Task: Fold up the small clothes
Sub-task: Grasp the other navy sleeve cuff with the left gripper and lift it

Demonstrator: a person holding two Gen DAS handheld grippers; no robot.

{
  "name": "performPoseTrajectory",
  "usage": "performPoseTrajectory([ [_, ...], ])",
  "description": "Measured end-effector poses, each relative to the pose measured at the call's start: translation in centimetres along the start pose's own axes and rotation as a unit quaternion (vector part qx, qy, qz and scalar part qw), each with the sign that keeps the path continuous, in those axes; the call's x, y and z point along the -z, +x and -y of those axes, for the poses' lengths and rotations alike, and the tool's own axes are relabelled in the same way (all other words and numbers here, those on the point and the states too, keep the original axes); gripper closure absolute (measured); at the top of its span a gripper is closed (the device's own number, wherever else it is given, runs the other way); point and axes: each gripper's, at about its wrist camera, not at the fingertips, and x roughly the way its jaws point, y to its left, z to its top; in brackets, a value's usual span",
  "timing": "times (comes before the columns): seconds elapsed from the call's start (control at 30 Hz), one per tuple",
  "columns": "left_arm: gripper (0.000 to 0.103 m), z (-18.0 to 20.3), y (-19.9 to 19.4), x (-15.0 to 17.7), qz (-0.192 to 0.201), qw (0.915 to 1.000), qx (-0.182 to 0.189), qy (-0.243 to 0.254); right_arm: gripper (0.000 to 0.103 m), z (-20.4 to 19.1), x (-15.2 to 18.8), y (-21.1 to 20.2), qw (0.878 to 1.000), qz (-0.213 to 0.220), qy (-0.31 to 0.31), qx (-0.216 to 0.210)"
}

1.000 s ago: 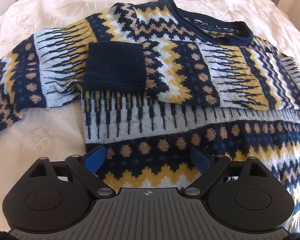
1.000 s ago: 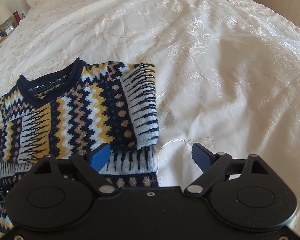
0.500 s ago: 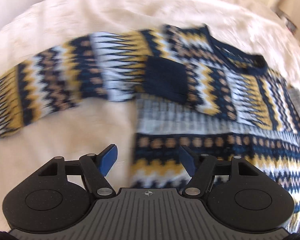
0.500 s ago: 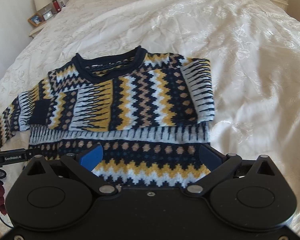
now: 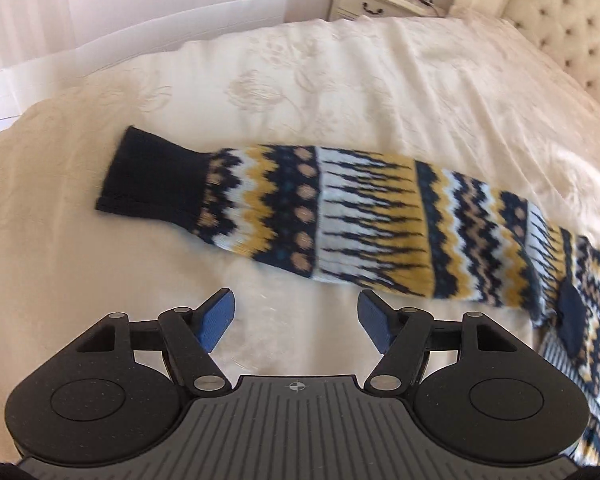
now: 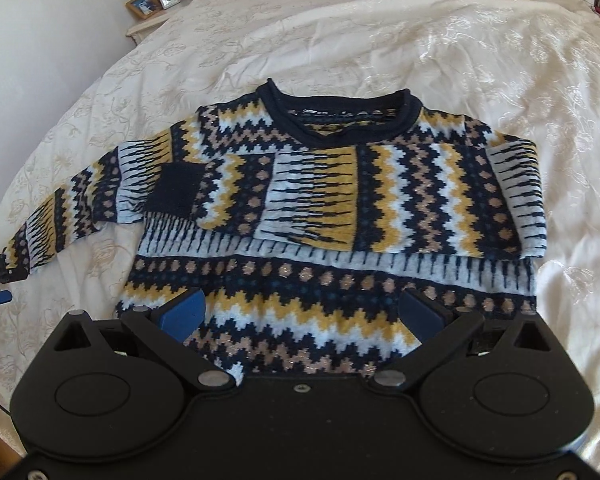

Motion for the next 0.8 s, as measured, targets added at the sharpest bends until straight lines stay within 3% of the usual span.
performPoseTrajectory([
  [0.3, 0.036, -2.5, 2.3, -2.4, 0.017, 0.9996, -0.014, -0.019, 0.001, -2.8, -0.2, 0.7, 1.0, -0.011, -0.009, -0.006],
  [0.6, 0.036, -3.4, 4.0, -4.1, 0.03, 0.9992, 0.006, -0.027, 0.001, -4.0, -0.2, 1.0, 1.0, -0.02, -0.006, -0.001],
  [0.63, 0.046, -3.4, 3.8, -4.0, 0.036, 0.9991, 0.008, -0.023, 0.001, -4.0, -0.1, 1.0, 1.0, -0.021, -0.005, 0.0],
  [0.67, 0.066, -3.4, 3.6, -4.1, 0.042, 0.999, 0.004, -0.017, 0.001, -4.0, -0.1, 1.0, 1.0, -0.022, -0.004, 0.0],
  [0.73, 0.089, -3.1, 3.4, -4.4, 0.049, 0.9987, -0.012, -0.005, 0.001, -4.0, 0.0, 1.0, 1.0, -0.024, -0.002, 0.001],
  [0.8, 0.091, -3.0, 2.7, -4.7, 0.063, 0.998, -0.004, -0.005, 0.001, -3.9, 0.2, 1.0, 1.0, -0.025, 0.002, 0.0],
])
